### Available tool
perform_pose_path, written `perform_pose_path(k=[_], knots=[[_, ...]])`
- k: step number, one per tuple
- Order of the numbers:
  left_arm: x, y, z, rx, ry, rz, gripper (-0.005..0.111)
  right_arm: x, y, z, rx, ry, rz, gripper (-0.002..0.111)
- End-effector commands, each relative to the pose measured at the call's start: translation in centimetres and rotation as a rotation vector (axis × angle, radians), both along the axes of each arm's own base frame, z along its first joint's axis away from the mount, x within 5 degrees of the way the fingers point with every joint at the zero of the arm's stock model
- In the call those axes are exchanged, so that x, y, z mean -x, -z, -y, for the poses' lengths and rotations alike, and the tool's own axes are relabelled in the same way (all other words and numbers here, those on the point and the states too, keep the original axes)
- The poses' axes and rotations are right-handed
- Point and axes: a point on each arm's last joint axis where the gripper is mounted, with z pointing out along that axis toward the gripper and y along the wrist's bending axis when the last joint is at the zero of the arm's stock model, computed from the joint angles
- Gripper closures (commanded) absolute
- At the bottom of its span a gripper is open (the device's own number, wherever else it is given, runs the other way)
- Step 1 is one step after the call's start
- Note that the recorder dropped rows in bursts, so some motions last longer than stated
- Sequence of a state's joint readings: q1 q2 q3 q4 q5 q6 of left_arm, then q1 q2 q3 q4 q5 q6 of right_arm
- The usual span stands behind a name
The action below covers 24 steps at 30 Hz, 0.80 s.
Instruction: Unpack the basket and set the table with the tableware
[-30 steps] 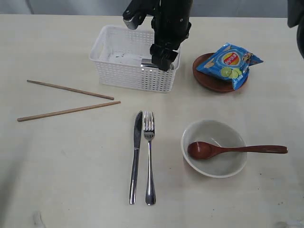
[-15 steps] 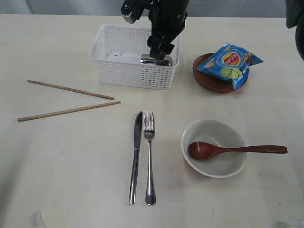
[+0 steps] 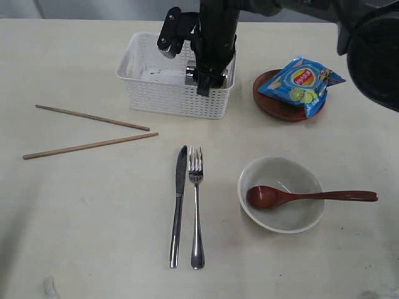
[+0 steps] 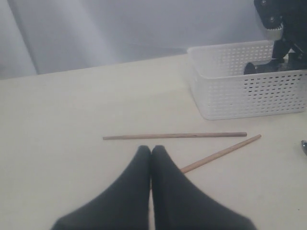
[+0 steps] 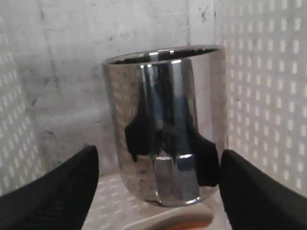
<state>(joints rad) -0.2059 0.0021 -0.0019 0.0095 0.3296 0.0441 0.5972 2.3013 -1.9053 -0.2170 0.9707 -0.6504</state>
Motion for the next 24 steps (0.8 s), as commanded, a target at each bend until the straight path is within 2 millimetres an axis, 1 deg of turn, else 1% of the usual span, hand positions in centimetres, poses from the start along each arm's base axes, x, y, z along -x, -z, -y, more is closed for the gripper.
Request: perform_pose_path(k=[1,7,14,15,16,19,22,23,24], knots=[[0.0,0.0,0.0,0.003,0.007,0.008,0.107,-0.5,1.1,-0.2,0.023,-0.036,0.038,0.041],[0.0,0.0,0.0,0.003,0.007,0.008,0.107,-0.8,2.8,-0.4,0.038,-0.040,0.034,0.041],[0.0,0.0,0.0,0.003,0.007,0.008,0.107,-0.7,3.4,-0.3,0.051,-0.023,0.016,0.043],[0.0,0.0,0.0,0.003,0.007,0.008,0.107,-0.7,3.4,-0.2,0.055,-0.024,0.012,0.047],[0.0,0.0,0.0,0.003,0.007,0.008,0.107,-0.7,3.5,-0.2,0.056,-0.023,0.010,0.053],[0.0,0.0,0.0,0.003,0.007,0.008,0.107,-0.6,3.5,-0.2,0.061,-0.021,0.004,0.076],[0.0,0.0,0.0,0.003,0.007,0.008,0.107,-0.4,3.3,0.1,0.091,-0.034,-0.020,0.102],[0.0,0.0,0.0,0.003,0.007,0.008,0.107,-0.4,3.1,0.1,0.093,-0.033,-0.021,0.108],[0.0,0.0,0.0,0.003,0.007,0.008,0.107,-0.3,2.8,0.1,0.091,-0.032,-0.018,0.108]])
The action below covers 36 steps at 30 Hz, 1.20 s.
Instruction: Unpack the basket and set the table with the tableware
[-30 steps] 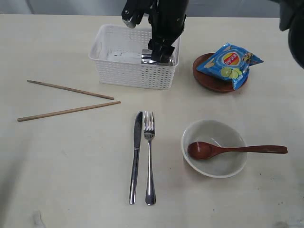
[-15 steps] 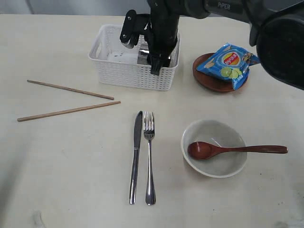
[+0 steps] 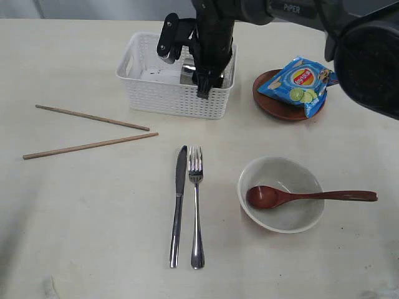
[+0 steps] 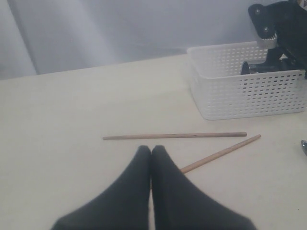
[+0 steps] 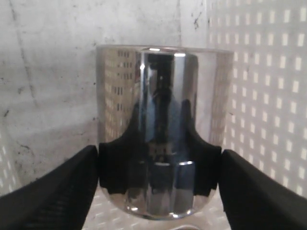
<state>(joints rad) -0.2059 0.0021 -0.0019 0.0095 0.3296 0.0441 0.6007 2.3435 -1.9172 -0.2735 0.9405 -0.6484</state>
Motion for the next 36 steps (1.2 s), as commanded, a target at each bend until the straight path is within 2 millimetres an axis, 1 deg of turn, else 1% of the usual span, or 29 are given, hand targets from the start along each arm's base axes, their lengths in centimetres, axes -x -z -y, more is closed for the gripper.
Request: perform_pose_path(k=[1,8,12,16,18,21,25,28,32,36], knots=[[0.0,0.0,0.0,0.003,0.007,0.008,0.107,0.3,0.9,0.3,0.045,-0.004,-0.039,0.109],[0.0,0.0,0.0,0.003,0.007,0.008,0.107,0.7,-2.8,0.1,-0.048,0.009,0.004,0.109],[0.0,0.0,0.0,0.003,0.007,0.008,0.107,1.0,-4.9,0.4,-0.077,0.014,0.026,0.109],[0.0,0.0,0.0,0.003,0.007,0.008,0.107,1.3,-7.1,0.6,-0.151,0.026,0.035,0.109],[0.0,0.0,0.0,0.003,0.007,0.008,0.107,1.4,-7.4,0.7,-0.157,0.027,0.032,0.109],[0.0,0.0,0.0,0.003,0.007,0.008,0.107,1.6,-7.4,0.9,-0.144,0.032,0.011,0.109],[0.0,0.0,0.0,0.003,0.007,0.008,0.107,1.8,-7.5,0.5,-0.187,0.042,-0.008,0.109],[0.0,0.0,0.0,0.003,0.007,0.008,0.107,1.9,-8.2,0.6,-0.200,0.040,0.005,0.109],[0.0,0.0,0.0,0.003,0.007,0.008,0.107,2.1,-9.6,0.7,-0.230,0.038,0.041,0.109],[0.0,0.0,0.0,0.003,0.007,0.008,0.107,2.3,-10.6,-0.2,-0.363,0.052,0.044,0.109]])
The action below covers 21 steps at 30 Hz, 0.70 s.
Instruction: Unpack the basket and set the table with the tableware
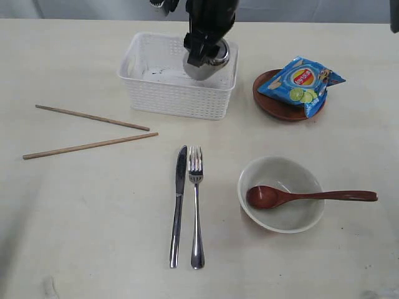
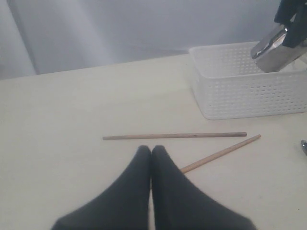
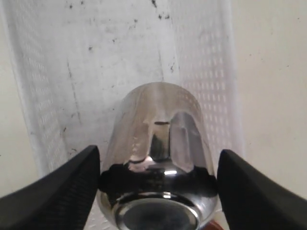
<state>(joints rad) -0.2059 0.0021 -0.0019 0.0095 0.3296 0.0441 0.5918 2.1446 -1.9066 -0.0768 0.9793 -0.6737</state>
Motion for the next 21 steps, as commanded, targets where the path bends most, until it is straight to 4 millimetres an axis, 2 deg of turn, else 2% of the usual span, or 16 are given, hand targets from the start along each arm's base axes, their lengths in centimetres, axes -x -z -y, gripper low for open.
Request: perform_pose_path(k=[1,5,10,18,21], knots=[[0.0,0.0,0.0,0.003,0.007,0.008,0.107,0.1,-1.7,-0.9,-0.184,0.022,0.023,0.109],[0.0,0.0,0.0,0.003,0.007,0.008,0.107,-0.4,-0.9,-2.3,-0.343,0.060,0.006,0.109],[0.0,0.0,0.0,0.003,0.007,0.008,0.107,0.0,0.1,-3.0,-0.331,0.050,-0.035,0.109],[0.0,0.0,0.0,0.003,0.007,0.008,0.107,1.2,-3.4,-2.4,-0.335,0.023,0.007,0.109],[0.0,0.0,0.0,0.003,0.007,0.008,0.107,1.3,-3.8,-2.2,-0.332,0.023,0.011,0.109]])
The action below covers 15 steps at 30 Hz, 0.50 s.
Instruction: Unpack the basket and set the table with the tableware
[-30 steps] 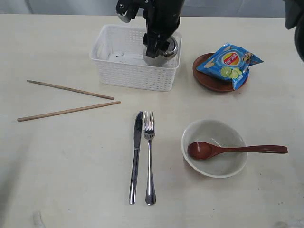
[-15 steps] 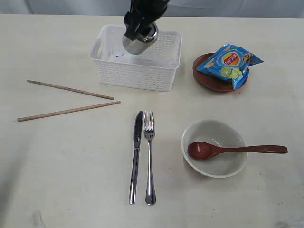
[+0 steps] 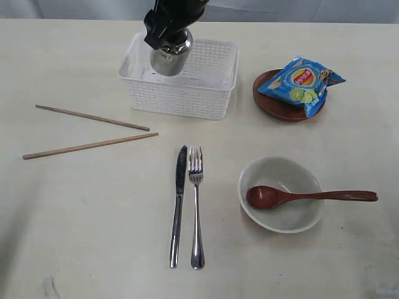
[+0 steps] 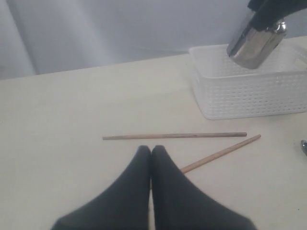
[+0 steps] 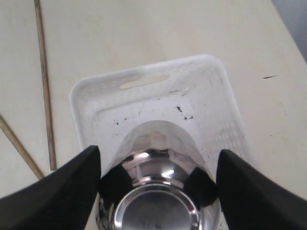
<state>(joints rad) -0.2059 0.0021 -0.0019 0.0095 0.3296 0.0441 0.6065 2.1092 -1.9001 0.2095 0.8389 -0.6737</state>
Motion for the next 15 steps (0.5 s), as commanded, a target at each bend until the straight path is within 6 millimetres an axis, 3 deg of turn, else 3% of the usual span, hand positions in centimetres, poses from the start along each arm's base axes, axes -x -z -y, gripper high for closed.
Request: perform_pose_path(k=[1,7,15], knots=[[0.0,0.0,0.0,0.003,0.007,0.008,0.107,0.4,-1.5,0.4,0.001,-0.004,0.026,0.109],[0.0,0.0,0.0,0.003,0.007,0.008,0.107,0.6,-1.4,0.5,0.012,0.004,-0.011,0.109],[0.0,0.0,0.0,0.003,0.007,0.008,0.107,1.6,-3.1,0.6,0.015,-0.010,0.013,0.109]])
